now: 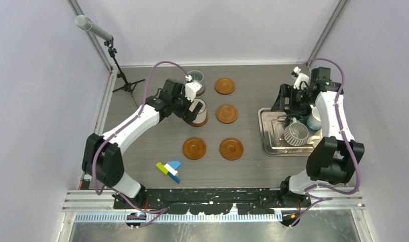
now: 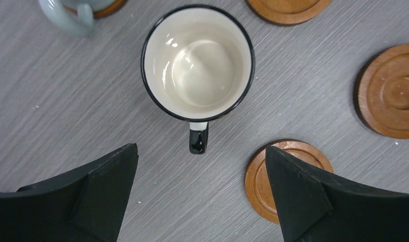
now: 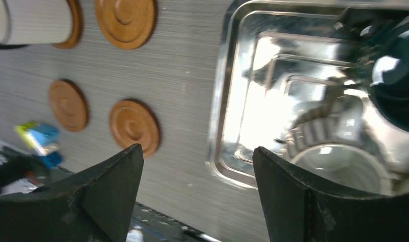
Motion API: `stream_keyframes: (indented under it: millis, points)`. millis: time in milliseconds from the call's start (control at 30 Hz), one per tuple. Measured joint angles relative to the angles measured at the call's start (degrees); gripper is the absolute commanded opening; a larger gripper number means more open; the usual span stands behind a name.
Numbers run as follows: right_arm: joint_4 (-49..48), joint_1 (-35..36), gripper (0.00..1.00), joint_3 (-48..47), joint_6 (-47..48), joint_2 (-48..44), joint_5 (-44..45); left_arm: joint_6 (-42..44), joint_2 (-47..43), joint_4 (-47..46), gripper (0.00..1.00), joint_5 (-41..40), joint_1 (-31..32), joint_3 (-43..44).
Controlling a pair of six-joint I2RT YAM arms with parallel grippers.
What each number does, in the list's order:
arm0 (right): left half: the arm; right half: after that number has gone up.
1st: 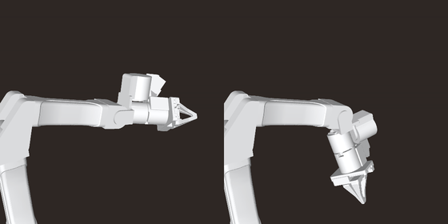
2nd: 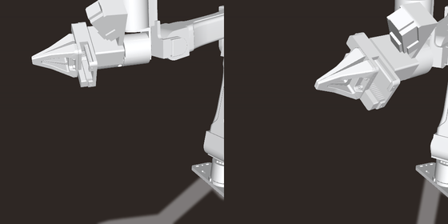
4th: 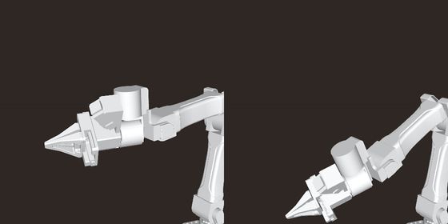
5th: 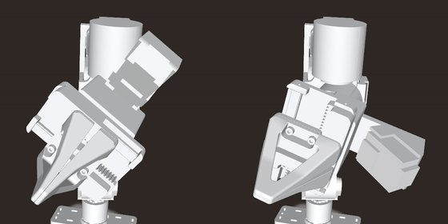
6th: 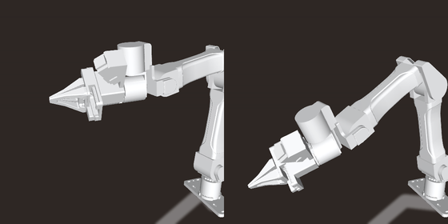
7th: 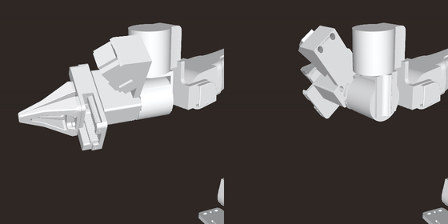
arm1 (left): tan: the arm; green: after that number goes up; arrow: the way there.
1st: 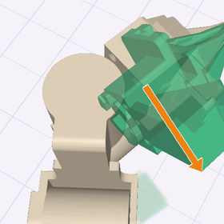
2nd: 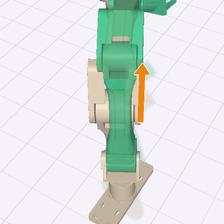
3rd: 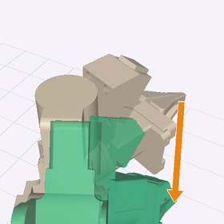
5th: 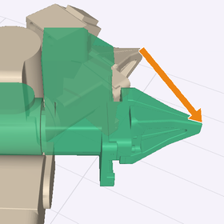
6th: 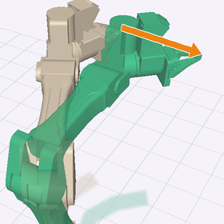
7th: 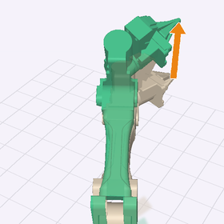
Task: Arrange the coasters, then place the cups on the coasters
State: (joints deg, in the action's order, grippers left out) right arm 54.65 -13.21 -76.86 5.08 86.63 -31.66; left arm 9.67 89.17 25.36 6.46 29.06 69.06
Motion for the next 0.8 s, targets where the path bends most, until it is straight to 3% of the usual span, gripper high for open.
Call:
stream_keyframes:
  millis: [367, 800]
  points:
    - [8.2, 3.6, 0.76, -20.9, 26.4, 11.0, 17.9, 4.2, -3.4, 9.7, 1.0, 6.6, 0.0, 3.3]
    - [5.3, 8.7, 0.73, -23.2, 41.1, 24.4, 33.4, 4.3, -2.4, 14.4, 1.0, 11.3, 0.0, 5.9]
